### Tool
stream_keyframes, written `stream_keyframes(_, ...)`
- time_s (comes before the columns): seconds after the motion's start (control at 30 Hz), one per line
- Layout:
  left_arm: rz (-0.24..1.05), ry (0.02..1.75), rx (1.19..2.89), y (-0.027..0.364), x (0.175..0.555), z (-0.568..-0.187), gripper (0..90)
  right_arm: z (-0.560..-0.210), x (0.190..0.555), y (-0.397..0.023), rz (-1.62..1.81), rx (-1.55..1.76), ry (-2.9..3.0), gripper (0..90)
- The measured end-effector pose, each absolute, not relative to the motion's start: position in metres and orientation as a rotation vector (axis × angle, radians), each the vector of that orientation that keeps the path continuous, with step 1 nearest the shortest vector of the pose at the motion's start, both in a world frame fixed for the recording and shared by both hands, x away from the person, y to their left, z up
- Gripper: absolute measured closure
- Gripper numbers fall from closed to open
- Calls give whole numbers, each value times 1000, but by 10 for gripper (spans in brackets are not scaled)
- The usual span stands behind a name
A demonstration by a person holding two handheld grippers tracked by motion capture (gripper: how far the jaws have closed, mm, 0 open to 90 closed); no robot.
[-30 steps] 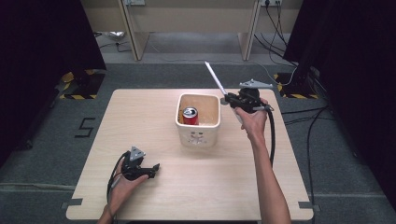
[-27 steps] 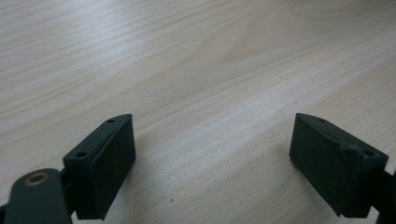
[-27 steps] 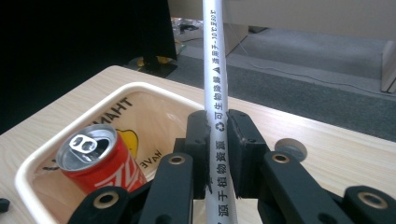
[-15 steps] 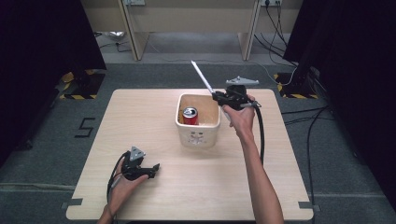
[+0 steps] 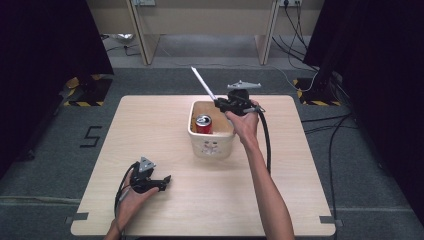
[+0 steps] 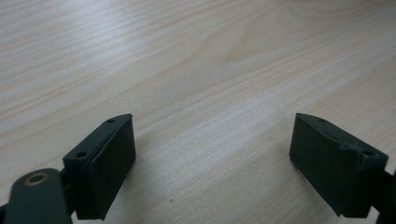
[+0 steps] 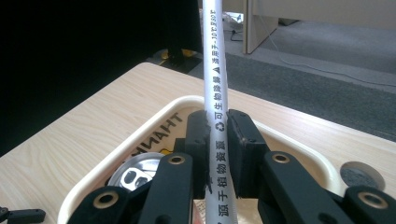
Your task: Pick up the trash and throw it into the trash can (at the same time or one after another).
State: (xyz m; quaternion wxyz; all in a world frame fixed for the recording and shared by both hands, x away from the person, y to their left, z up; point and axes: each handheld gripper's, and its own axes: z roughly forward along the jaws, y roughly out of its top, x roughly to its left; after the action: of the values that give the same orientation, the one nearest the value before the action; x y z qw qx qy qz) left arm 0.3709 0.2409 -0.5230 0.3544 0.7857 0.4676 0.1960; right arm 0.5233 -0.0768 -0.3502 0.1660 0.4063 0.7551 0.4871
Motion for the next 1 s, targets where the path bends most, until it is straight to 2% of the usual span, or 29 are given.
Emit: stream_keyframes(1.0, 509, 1208, 2032, 241, 371, -523, 135, -368, 539, -51, 1317, 1205, 2252, 784)
